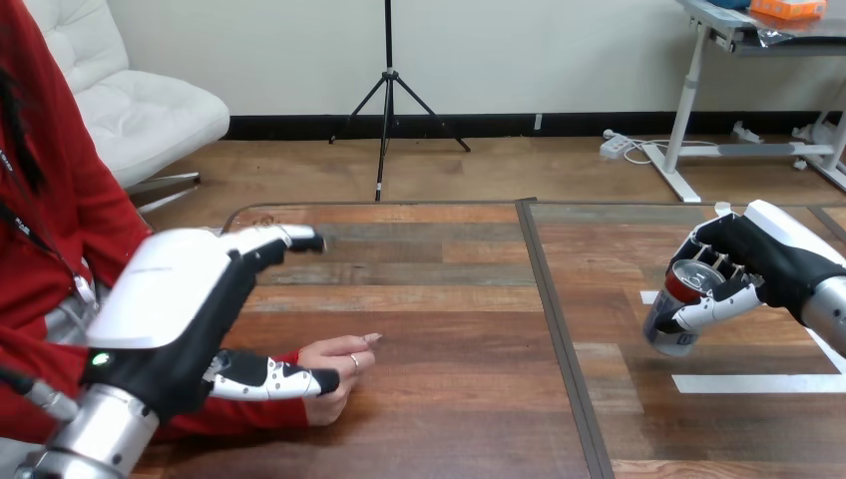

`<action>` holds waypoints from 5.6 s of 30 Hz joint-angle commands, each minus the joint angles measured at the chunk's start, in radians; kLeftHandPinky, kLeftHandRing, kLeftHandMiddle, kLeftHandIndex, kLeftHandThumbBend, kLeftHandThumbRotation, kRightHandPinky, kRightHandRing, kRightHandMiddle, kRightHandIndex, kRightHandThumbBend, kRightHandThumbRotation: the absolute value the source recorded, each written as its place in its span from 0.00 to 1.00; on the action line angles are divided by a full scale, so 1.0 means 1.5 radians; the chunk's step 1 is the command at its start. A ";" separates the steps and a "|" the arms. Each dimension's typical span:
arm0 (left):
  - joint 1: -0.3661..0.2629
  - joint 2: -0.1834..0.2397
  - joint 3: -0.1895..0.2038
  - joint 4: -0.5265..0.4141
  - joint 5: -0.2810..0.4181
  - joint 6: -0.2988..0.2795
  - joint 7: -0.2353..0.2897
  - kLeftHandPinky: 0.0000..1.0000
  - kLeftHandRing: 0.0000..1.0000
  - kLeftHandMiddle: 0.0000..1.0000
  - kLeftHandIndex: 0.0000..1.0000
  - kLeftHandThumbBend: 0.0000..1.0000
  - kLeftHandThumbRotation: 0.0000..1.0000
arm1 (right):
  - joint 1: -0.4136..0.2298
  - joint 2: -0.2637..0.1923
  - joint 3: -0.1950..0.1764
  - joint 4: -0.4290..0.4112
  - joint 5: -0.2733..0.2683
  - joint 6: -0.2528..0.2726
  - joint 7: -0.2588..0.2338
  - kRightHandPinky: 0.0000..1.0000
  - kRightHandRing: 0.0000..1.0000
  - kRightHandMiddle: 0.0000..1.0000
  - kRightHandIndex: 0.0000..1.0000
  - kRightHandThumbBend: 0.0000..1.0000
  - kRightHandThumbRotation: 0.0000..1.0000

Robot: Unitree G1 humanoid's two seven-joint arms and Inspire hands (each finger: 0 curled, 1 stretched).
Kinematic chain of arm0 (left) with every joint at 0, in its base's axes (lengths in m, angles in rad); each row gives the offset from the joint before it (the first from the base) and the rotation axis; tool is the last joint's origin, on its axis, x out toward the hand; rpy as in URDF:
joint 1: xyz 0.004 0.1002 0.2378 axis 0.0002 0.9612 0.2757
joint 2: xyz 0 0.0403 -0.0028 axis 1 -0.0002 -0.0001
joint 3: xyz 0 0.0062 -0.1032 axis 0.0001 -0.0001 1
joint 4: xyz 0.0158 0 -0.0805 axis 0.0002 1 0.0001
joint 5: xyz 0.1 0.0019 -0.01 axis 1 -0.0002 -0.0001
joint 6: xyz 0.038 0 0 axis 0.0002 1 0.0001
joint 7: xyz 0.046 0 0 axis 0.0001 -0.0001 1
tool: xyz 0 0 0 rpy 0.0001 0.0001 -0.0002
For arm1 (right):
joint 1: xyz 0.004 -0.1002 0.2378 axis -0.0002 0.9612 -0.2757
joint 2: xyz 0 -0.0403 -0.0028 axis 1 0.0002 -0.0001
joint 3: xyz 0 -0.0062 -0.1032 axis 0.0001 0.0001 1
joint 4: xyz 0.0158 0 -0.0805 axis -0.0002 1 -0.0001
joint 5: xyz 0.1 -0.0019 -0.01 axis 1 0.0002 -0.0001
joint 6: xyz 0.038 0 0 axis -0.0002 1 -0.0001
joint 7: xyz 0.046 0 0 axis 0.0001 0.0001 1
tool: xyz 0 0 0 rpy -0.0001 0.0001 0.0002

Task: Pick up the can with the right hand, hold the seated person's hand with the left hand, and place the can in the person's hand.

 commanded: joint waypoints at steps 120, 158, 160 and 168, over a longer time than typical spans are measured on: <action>-0.298 0.092 -0.263 0.374 0.136 0.151 -0.056 0.78 0.79 0.80 0.78 0.95 0.17 | -0.059 -0.028 -0.032 -0.045 0.021 -0.013 0.000 0.38 0.40 0.45 0.48 0.77 0.00; -0.344 0.100 -0.314 0.398 0.162 0.206 -0.091 0.68 0.72 0.74 0.69 0.91 0.09 | -0.048 -0.033 -0.042 -0.059 0.027 -0.021 -0.001 0.37 0.39 0.43 0.48 0.77 0.00; -0.345 0.101 -0.316 0.397 0.163 0.210 -0.095 0.66 0.71 0.72 0.68 0.91 0.09 | -0.048 -0.034 -0.041 -0.060 0.025 -0.020 -0.003 0.37 0.39 0.43 0.48 0.77 0.00; -0.351 0.107 -0.331 0.382 0.182 0.241 -0.139 0.61 0.67 0.70 0.67 0.91 0.08 | -0.048 -0.036 -0.040 -0.062 0.021 -0.018 -0.008 0.36 0.39 0.43 0.48 0.78 0.00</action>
